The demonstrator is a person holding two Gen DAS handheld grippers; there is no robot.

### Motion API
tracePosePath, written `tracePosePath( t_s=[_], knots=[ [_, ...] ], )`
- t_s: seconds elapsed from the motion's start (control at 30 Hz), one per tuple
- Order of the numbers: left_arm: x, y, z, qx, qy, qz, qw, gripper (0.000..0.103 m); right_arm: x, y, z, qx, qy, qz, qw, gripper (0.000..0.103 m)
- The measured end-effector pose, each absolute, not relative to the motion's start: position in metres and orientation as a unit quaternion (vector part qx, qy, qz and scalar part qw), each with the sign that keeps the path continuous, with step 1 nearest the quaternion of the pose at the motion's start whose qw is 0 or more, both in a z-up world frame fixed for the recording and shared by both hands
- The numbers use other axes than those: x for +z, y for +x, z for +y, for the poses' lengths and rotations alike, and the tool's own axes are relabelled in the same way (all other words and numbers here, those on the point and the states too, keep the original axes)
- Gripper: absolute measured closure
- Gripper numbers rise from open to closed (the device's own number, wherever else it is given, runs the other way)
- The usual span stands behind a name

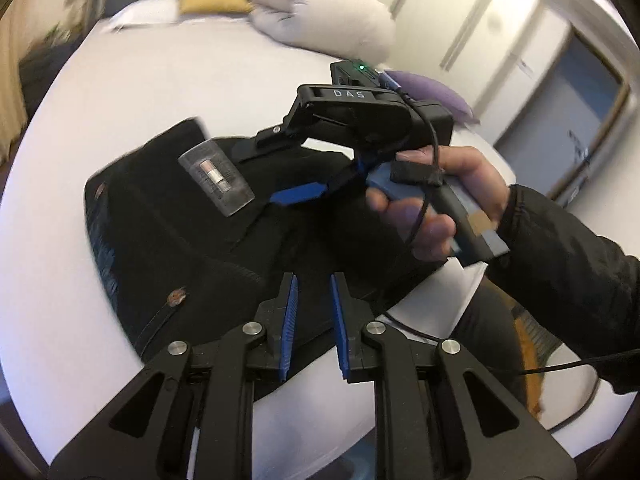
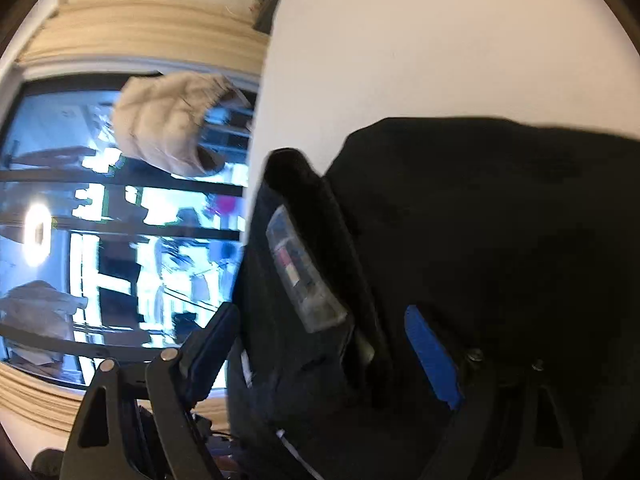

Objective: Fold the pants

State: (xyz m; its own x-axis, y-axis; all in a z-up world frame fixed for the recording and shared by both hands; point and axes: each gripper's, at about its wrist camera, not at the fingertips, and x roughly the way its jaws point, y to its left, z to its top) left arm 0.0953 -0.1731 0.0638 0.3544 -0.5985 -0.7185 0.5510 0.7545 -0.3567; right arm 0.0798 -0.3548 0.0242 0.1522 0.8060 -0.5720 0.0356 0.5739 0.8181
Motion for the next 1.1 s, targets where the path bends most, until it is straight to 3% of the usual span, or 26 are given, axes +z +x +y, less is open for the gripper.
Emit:
tracePosePath(
  t_s=[0.07,0.17,0.27,0.3,0.33,0.43,0.47,0.57,0.83,1.1],
  knots=[
    [0.061,0.096,-0.169,-0.342,-0.032,0.447,0.826,0.087,0.019,0.092,-0.347,0.305,0.361,0.592,0.653,0.015],
    [0.059,0.088,-0.17,-0.337,-0.035,0.44,0.832,0.087,0.017,0.099,-0.333,0.33,0.35,0.6,0.639,0.025],
    [0.057,0.087,-0.186,-0.333,-0.02,0.44,0.834,0.087,0.015,0.098,-0.319,0.344,0.331,0.605,0.637,0.051],
    [0.054,0.088,-0.194,-0.331,-0.011,0.442,0.834,0.087,0.013,0.098,-0.316,0.341,0.327,0.608,0.638,0.072],
    [0.052,0.087,-0.202,-0.331,-0.002,0.444,0.833,0.087,0.013,0.096,-0.317,0.342,0.332,0.606,0.636,0.08],
    [0.05,0.082,-0.224,-0.318,0.066,0.433,0.841,0.083,0.024,0.093,-0.323,0.335,0.356,0.589,0.644,0.083],
    [0.048,0.079,-0.229,-0.316,0.086,0.429,0.842,0.075,0.029,0.092,-0.323,0.335,0.36,0.584,0.646,0.083],
    [0.05,0.058,-0.261,-0.294,0.151,0.398,0.856,0.008,0.048,0.087,-0.325,0.334,0.366,0.568,0.657,0.084],
    [0.054,0.008,-0.334,-0.23,0.332,0.271,0.874,0.006,0.073,0.068,-0.354,0.321,0.459,0.512,0.651,0.085],
    [0.032,-0.016,-0.39,-0.183,0.438,0.19,0.859,0.004,0.091,0.043,-0.364,0.319,0.51,0.488,0.633,0.085]
  ],
)
